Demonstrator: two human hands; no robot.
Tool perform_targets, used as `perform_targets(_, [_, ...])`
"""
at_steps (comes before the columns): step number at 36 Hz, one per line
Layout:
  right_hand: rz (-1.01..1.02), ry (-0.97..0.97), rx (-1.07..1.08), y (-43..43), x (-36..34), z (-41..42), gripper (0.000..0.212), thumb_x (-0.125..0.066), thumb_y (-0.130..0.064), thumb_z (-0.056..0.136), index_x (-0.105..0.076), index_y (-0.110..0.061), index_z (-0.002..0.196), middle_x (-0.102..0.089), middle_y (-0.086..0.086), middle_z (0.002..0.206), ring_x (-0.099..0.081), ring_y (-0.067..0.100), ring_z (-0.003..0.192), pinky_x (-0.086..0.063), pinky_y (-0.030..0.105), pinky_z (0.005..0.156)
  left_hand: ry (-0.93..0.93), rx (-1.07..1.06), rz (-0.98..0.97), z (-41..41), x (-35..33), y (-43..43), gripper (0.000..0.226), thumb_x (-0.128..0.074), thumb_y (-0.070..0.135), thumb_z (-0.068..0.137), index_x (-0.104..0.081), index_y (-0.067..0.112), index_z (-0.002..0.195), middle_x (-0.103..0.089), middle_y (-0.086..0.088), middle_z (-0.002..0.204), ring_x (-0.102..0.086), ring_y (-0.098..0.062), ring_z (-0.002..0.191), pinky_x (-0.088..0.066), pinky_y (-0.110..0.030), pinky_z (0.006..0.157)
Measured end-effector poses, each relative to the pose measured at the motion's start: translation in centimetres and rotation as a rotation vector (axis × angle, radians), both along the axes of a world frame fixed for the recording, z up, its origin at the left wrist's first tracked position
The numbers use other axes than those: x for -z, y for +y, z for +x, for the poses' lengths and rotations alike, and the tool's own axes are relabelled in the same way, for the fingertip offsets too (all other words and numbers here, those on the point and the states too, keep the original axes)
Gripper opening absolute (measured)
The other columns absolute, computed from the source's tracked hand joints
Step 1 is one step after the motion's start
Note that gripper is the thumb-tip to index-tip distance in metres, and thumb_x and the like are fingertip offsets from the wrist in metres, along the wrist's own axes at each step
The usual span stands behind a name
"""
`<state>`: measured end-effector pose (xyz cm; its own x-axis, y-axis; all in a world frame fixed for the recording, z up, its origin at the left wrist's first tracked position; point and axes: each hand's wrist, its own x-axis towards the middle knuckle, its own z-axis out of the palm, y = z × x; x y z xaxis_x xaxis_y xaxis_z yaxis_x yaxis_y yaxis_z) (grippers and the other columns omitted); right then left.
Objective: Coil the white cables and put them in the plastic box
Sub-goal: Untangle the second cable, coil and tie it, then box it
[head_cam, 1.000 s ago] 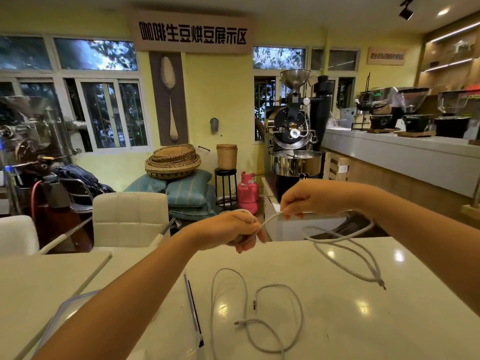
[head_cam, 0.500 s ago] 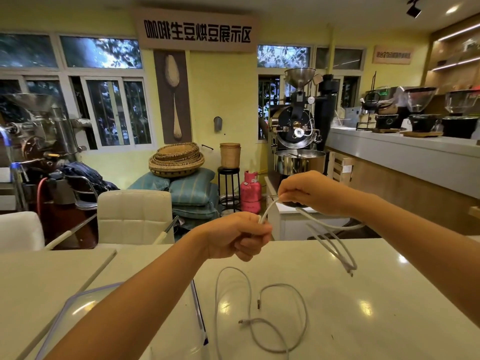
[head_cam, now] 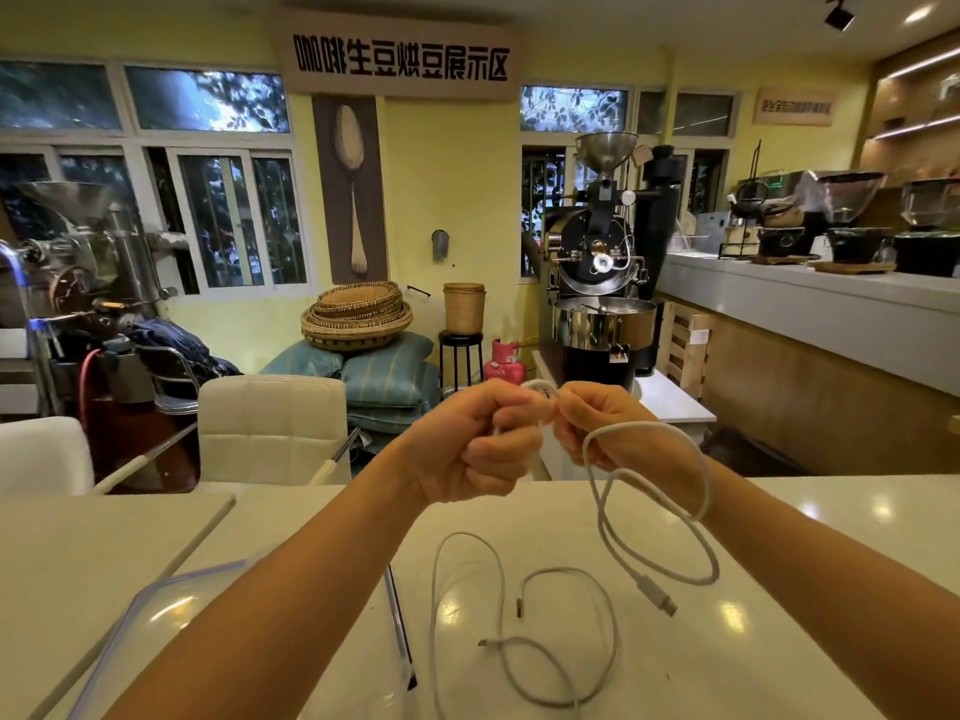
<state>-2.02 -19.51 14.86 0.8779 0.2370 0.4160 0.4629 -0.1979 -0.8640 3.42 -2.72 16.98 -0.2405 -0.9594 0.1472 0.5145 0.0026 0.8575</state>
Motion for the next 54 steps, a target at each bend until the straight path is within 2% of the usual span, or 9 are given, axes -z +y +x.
perform_targets(8, [-0.035, 0.081, 0.096, 1.5, 1.5, -1.1, 0.022, -0.057, 0.008, 0.079, -0.054, -0.014, 0.080, -0.056, -0.006, 0.049, -0.052, -0.003, 0.042, -0.042, 0.006, 0.045, 0.150, -0.253, -0.190, -0.2, -2.4, 1.2, 0.031, -0.035, 0.011, 0.093, -0.047, 0.010, 0.064, -0.036, -0.008, 0.051, -0.025, -0.014, 0.036, -0.021, -0.022, 0.036])
perform_targets(17, [-0.476, 0.213, 0.203, 1.0, 2.5, -1.6, 0.014, -0.053, -0.017, 0.089, -0.056, -0.026, 0.078, -0.056, -0.007, 0.074, -0.056, -0.005, 0.059, -0.047, 0.011, 0.062, 0.124, -0.273, -0.218, 1.5, -2.2, 0.8, 0.034, -0.044, 0.014, 0.089, -0.056, 0.004, 0.059, -0.050, -0.009, 0.041, -0.030, -0.014, 0.038, -0.033, -0.020, 0.036])
perform_targets(22, [0.031, 0.511, 0.199, -0.9, 1.7, -1.7, 0.020, -0.048, -0.025, 0.087, -0.058, -0.010, 0.079, -0.057, 0.006, 0.069, -0.053, 0.013, 0.061, -0.044, 0.021, 0.059, -0.118, -0.694, -0.104, 1.6, -2.0, 1.3, 0.044, -0.034, 0.023, 0.083, -0.044, 0.020, 0.040, -0.041, 0.005, 0.028, -0.024, -0.003, 0.023, -0.026, -0.009, 0.026])
perform_targets(25, [0.373, 0.477, 0.270, -2.8, 0.9, -1.5, 0.039, -0.047, -0.046, 0.079, -0.060, -0.010, 0.077, -0.065, 0.005, 0.065, -0.060, 0.016, 0.063, -0.050, 0.025, 0.059, -0.206, -0.760, 0.006, 1.8, -1.4, 1.1, 0.055, -0.022, 0.019, 0.093, -0.040, 0.019, 0.041, -0.037, 0.006, 0.029, -0.030, -0.003, 0.022, -0.025, -0.008, 0.026])
perform_targets(30, [0.649, 0.308, 0.504, -6.3, -2.8, -2.2, 0.026, -0.036, -0.026, 0.096, -0.057, -0.012, 0.087, -0.061, 0.007, 0.086, -0.058, 0.018, 0.079, -0.046, 0.027, 0.071, -0.348, -0.794, 0.132, 2.0, -0.4, 1.2, 0.051, -0.022, 0.026, 0.098, -0.035, 0.017, 0.050, -0.035, 0.006, 0.032, -0.027, -0.003, 0.026, -0.024, -0.011, 0.028])
perform_targets(36, [0.465, 0.006, 0.694, -5.7, -6.2, -3.4, 0.013, -0.043, -0.007, 0.091, -0.055, -0.011, 0.091, -0.063, 0.003, 0.082, -0.063, 0.014, 0.076, -0.051, 0.022, 0.066, -0.396, -0.754, 0.216, 1.8, 0.4, 0.5, 0.046, -0.020, 0.031, 0.098, -0.028, 0.015, 0.055, -0.034, 0.006, 0.032, -0.026, -0.003, 0.026, -0.020, -0.014, 0.029])
perform_targets(43, [-0.176, -0.052, 0.516, 2.7, -1.8, -3.0, 0.055, -0.056, 0.000, 0.085, -0.032, -0.011, 0.134, -0.045, -0.007, 0.111, -0.047, 0.006, 0.103, -0.046, 0.004, 0.071, -0.267, -0.699, 0.142, 1.1, -0.2, -1.4, 0.060, -0.019, 0.031, 0.098, -0.039, 0.018, 0.043, -0.035, 0.005, 0.029, -0.028, -0.004, 0.024, -0.022, -0.009, 0.027])
perform_targets(48, [0.034, -0.110, 0.521, 5.2, 0.2, -1.6, 0.040, -0.051, -0.007, 0.090, -0.038, -0.008, 0.128, -0.055, 0.006, 0.122, -0.054, 0.016, 0.113, -0.047, 0.026, 0.095, -0.142, -0.616, 0.055, 0.5, -0.9, -1.8, 0.060, -0.022, 0.034, 0.096, -0.044, 0.018, 0.043, -0.039, 0.004, 0.028, -0.032, -0.002, 0.022, -0.024, -0.009, 0.026])
perform_targets(54, [0.276, -0.176, 0.494, 5.9, 0.5, -0.2, 0.007, -0.050, -0.014, 0.091, -0.050, -0.019, 0.096, -0.061, -0.006, 0.088, -0.062, -0.001, 0.080, -0.052, 0.010, 0.067, 0.148, -0.283, -0.034, 0.2, -1.9, -1.3, 0.044, -0.038, 0.025, 0.095, -0.053, 0.003, 0.059, -0.056, -0.012, 0.043, -0.031, -0.014, 0.038, -0.034, -0.021, 0.037])
